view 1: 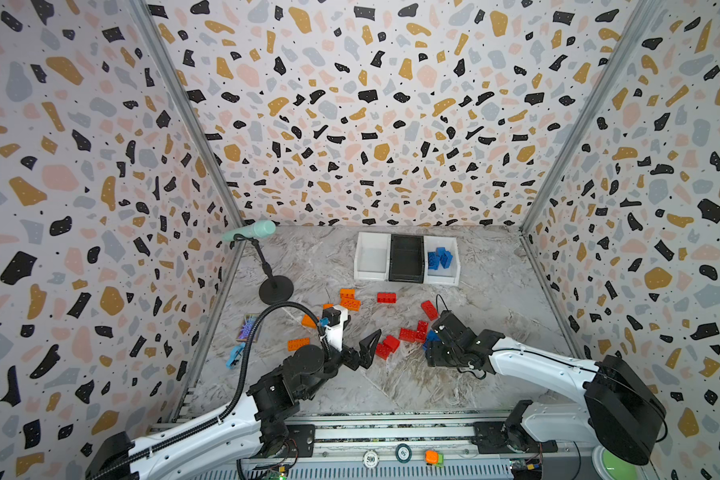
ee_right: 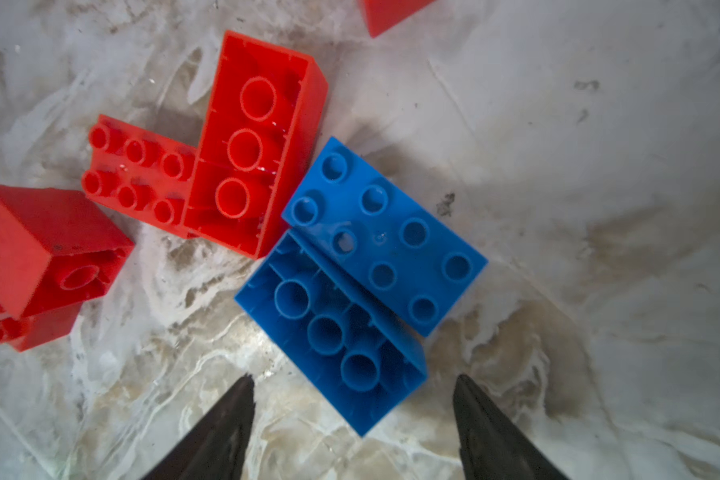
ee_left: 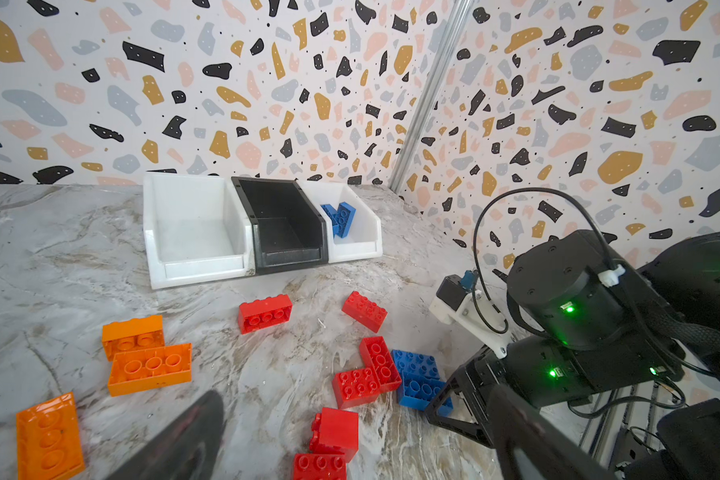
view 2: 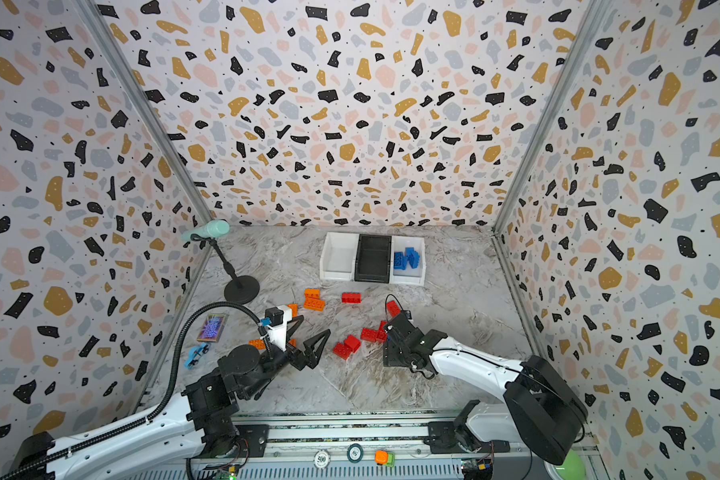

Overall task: Sort the legos into containers by color
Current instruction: 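Move the right gripper back to the last blue brick among the red ones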

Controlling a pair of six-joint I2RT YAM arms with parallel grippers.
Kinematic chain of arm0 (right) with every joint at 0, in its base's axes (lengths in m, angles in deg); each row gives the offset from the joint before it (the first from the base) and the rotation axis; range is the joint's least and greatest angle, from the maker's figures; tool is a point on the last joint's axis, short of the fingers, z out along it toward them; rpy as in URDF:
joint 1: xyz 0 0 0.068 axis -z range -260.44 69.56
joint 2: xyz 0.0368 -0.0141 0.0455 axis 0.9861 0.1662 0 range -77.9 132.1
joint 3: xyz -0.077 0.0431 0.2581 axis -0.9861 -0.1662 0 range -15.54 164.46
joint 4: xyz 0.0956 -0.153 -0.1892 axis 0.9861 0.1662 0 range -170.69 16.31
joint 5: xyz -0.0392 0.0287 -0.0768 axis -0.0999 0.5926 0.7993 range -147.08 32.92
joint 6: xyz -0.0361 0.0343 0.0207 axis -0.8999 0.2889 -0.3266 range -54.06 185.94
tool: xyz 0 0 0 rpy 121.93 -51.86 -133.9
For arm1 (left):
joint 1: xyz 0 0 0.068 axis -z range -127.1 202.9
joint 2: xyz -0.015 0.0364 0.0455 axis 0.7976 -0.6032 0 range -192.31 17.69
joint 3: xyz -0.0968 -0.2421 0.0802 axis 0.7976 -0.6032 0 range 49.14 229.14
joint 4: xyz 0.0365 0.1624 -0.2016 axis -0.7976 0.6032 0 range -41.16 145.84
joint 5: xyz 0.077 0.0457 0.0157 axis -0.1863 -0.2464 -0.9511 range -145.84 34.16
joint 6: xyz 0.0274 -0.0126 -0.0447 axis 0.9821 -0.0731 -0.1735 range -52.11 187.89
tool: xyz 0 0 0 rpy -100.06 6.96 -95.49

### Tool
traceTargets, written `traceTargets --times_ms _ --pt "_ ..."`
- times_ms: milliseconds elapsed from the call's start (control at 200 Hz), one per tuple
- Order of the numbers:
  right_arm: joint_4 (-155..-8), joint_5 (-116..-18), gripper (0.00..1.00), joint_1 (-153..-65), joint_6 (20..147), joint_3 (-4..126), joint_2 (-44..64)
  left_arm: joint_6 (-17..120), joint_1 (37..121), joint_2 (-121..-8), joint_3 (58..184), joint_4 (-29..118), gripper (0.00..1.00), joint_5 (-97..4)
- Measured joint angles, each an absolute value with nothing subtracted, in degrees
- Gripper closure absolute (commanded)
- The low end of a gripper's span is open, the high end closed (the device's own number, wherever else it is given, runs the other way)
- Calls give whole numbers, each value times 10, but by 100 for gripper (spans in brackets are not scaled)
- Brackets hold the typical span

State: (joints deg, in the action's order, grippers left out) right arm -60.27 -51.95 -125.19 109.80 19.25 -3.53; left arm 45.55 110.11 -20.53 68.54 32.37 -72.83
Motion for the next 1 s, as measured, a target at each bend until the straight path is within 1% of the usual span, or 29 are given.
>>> traceTargets --times_ms 365,506,586,716,856,1001 --pt "-652 -524 25 -1252 1054 200 9 451 1101 -205 685 334 0 -731" --pt "-665 -525 29 -1252 1037 205 22 450 1101 -205 685 334 0 -733" --pt "-670 -525 34 -1257 1031 206 26 449 1101 -206 685 334 0 -734" --pt "-668 -533 35 -1276 1027 210 28 449 1101 -205 685 334 0 -736" --pt "-657 -544 35 -1289 1024 215 28 448 1101 -205 685 334 0 -739" --pt "-644 -547 33 -1289 1009 227 37 448 1101 -205 685 334 0 -739"
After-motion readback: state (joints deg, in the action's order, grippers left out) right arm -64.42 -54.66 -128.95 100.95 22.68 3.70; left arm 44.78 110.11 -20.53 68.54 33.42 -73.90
